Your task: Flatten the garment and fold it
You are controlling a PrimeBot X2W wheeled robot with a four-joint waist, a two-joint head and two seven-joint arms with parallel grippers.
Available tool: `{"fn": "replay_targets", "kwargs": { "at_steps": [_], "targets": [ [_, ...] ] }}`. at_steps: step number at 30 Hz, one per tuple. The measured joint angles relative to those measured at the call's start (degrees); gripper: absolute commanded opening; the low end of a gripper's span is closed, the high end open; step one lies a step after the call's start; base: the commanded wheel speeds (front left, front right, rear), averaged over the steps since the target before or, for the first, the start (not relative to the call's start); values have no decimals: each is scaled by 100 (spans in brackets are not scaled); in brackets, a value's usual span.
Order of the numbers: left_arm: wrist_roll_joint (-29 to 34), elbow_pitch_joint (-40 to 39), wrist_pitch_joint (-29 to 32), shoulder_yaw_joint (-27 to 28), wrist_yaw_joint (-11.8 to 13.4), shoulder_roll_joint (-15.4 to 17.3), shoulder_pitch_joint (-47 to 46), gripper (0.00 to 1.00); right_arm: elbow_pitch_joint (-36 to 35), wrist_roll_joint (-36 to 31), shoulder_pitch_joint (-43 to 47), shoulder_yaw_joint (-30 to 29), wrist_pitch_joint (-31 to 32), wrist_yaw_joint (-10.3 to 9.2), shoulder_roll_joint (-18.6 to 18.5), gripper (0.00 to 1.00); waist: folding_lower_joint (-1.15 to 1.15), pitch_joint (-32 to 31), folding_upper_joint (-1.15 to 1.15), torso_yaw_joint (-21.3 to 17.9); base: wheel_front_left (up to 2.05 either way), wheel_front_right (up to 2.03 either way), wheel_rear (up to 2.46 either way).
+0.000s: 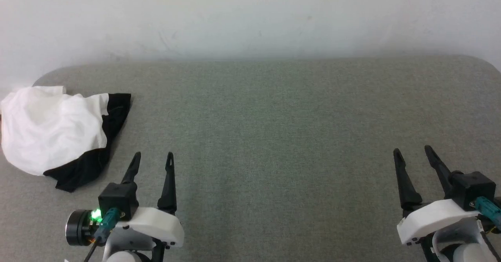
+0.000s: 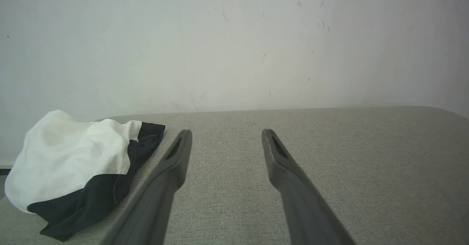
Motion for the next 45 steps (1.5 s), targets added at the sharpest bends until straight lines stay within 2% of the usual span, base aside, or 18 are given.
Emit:
{"fn": "replay_targets", "kwargs": {
  "at_steps": [18,45],
  "targets": [
    [-186,-105,-202,-89,144,0,8,100,-26,19,-2,-78,-210,0,1,100,0,116,0,594,0,0,0],
    [-567,-250,-534,-225,314,0,146,100,-58,-3,-4,64,-531,0,3,100,0,292,0,1966,0,0,0]
  ]
}}
